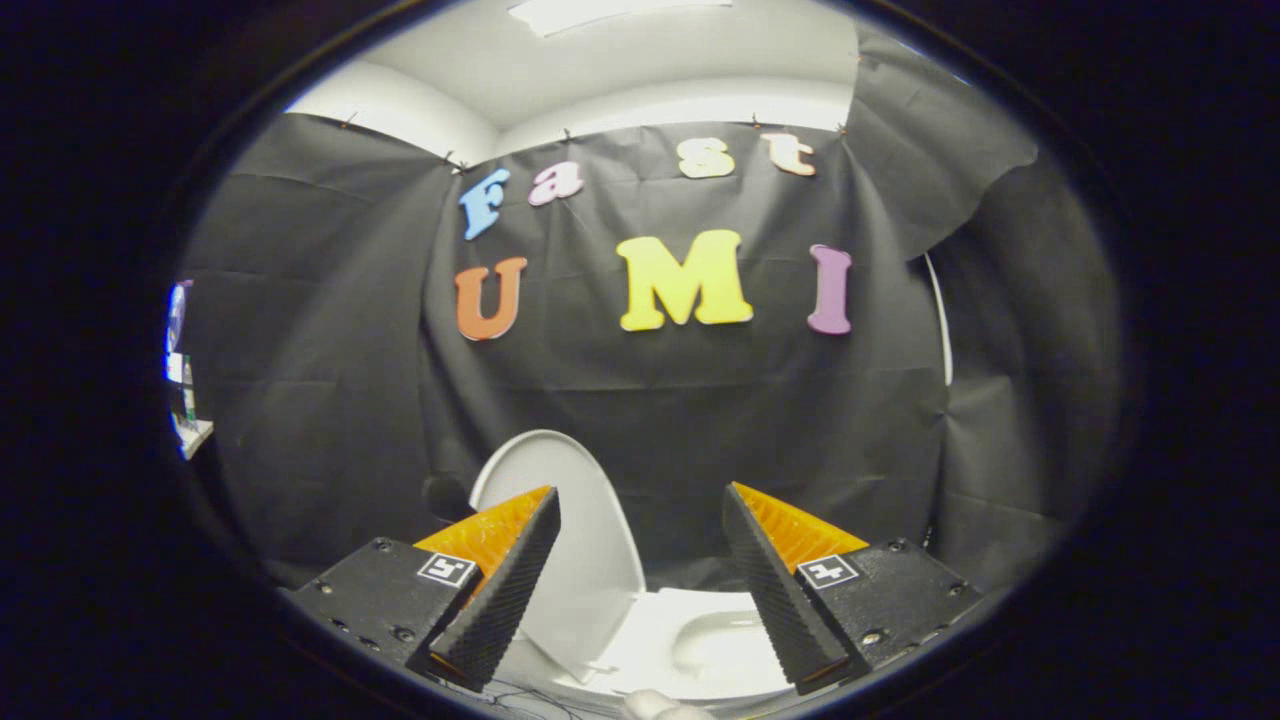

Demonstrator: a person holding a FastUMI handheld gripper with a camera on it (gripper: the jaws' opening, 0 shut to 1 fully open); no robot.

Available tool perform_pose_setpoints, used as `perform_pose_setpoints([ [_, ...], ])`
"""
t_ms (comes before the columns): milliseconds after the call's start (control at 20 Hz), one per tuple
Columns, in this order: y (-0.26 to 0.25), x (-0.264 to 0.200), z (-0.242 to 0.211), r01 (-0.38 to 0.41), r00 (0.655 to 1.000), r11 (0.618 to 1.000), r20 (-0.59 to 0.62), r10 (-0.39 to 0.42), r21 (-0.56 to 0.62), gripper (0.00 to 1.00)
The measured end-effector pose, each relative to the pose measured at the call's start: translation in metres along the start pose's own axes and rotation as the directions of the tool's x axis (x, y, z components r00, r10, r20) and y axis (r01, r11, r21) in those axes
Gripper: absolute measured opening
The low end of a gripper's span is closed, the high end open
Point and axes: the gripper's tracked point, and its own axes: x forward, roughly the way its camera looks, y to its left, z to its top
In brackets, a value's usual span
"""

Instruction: Open the toilet lid.

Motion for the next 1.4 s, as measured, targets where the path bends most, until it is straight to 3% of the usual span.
perform_pose_setpoints([
  [200, -0.07, -0.027, -0.027, 0.12, 0.993, 0.991, -0.012, -0.12, -0.053, 1.0],
  [550, -0.133, -0.067, -0.095, 0.218, 0.974, 0.975, -0.058, -0.221, -0.044, 1.0],
  [1050, -0.179, -0.097, -0.124, 0.287, 0.956, 0.958, -0.05, -0.288, -0.029, 1.0],
  [1400, -0.174, -0.09, -0.142, 0.266, 0.958, 0.963, -0.097, -0.269, -0.04, 1.0],
])
